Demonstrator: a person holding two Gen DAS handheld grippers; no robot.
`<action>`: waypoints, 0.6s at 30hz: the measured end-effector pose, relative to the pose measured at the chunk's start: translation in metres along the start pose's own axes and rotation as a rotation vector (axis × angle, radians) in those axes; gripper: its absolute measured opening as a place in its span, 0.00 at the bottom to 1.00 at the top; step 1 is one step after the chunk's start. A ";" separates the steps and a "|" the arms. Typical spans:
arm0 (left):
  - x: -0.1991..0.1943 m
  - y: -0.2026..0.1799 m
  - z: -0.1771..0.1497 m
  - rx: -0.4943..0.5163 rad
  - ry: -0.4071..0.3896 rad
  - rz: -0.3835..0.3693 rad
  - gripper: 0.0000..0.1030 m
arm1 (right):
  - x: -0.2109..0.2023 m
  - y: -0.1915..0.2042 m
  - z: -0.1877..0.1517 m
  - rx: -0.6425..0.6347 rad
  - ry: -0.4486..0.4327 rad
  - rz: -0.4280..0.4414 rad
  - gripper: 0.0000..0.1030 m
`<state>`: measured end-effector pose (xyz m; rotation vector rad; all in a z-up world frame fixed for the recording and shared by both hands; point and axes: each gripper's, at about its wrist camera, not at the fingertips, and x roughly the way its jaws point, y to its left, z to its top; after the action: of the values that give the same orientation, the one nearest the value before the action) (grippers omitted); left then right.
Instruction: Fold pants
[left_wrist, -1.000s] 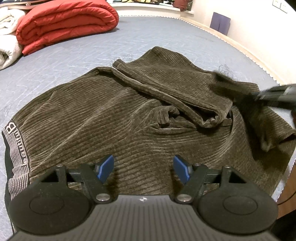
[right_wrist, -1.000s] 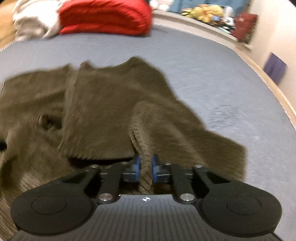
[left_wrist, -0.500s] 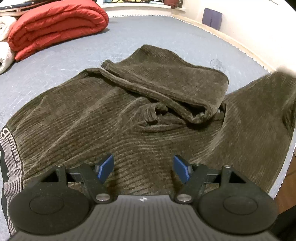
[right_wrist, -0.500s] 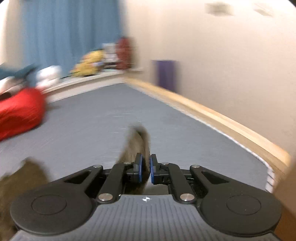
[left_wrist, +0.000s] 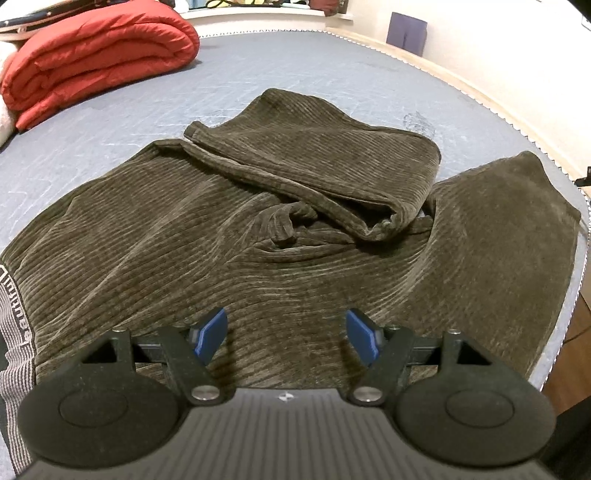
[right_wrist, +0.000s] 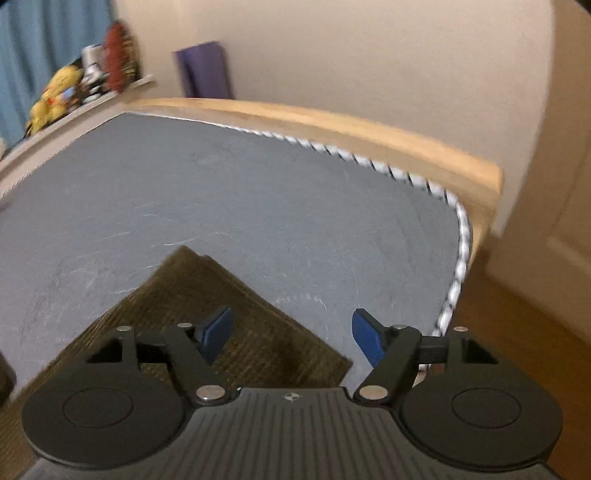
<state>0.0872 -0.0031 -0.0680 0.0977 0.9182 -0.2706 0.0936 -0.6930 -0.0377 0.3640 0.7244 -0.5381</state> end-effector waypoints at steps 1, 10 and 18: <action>-0.001 0.001 0.000 -0.002 -0.004 0.003 0.74 | 0.008 -0.007 -0.001 0.042 0.021 0.005 0.71; -0.006 0.007 0.004 -0.030 -0.028 0.002 0.74 | 0.045 -0.014 -0.029 0.012 0.093 -0.046 0.17; -0.010 0.002 0.003 -0.004 -0.030 -0.024 0.74 | 0.030 -0.051 -0.031 0.284 0.121 -0.223 0.14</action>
<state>0.0843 0.0004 -0.0580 0.0792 0.8901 -0.2917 0.0668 -0.7286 -0.0869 0.5882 0.8119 -0.8394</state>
